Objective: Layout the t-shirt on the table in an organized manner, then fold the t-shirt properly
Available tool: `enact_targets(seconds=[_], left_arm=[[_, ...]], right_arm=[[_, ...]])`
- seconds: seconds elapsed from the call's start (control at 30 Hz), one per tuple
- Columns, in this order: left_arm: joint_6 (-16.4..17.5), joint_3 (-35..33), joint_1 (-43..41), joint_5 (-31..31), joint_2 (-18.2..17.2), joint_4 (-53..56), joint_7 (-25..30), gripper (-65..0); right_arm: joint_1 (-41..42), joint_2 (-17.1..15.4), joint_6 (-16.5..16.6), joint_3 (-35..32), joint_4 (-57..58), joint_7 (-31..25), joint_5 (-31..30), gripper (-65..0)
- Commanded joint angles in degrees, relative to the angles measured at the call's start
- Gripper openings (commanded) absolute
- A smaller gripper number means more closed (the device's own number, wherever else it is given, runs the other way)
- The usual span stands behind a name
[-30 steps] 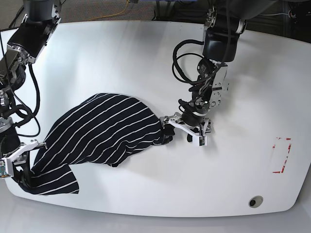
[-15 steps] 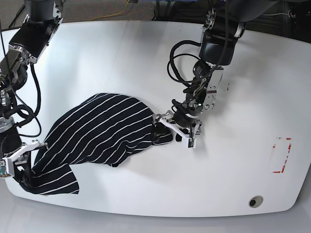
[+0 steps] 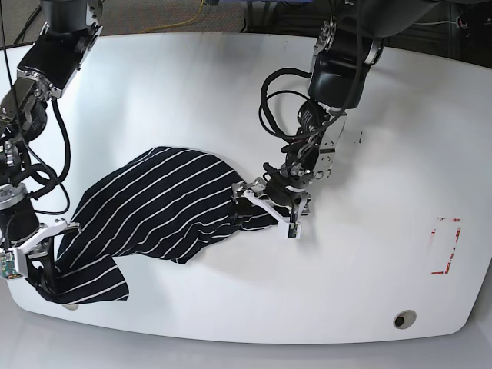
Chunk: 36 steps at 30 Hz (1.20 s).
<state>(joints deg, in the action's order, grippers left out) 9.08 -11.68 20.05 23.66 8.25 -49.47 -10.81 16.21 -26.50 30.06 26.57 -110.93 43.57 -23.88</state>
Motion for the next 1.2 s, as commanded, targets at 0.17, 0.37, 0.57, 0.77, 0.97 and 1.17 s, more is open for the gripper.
enact_targets(seconds=[0.17, 0.37, 0.57, 0.77, 0.97, 1.17], left_arm=[[0.5, -0.1, 1.6, 0.4, 0.7, -0.7, 0.8, -8.8], [0.3, 0.0, 1.6, 0.4, 0.7, -0.7, 1.0, -9.6], [0.3, 0.0, 1.7, 0.4, 0.7, -0.7, 1.1, -21.3], [0.3, 0.1, 2.9, 0.4, 0.7, -0.7, 1.2, -34.0], [0.3, 0.1, 3.2, 0.4, 0.7, -0.7, 2.3, -34.9], [0.3, 0.1, 4.0, 0.4, 0.7, 1.1, 3.5, -37.6]], right_arm=[[1.3, -1.1, -0.3, 0.3, -0.9, -1.9, -0.3, -65.0], [1.2, -1.1, -0.3, 0.3, -0.9, -1.9, -0.3, -65.0], [1.2, -1.1, -0.3, 0.3, -0.9, -1.9, -0.3, -65.0], [1.2, -1.1, -0.3, 0.3, -0.9, -1.9, -0.3, -65.0], [1.2, -1.1, -0.3, 0.3, -0.9, -1.9, -0.3, -65.0], [1.2, -1.1, -0.3, 0.3, -0.9, -1.9, -0.3, -65.0]])
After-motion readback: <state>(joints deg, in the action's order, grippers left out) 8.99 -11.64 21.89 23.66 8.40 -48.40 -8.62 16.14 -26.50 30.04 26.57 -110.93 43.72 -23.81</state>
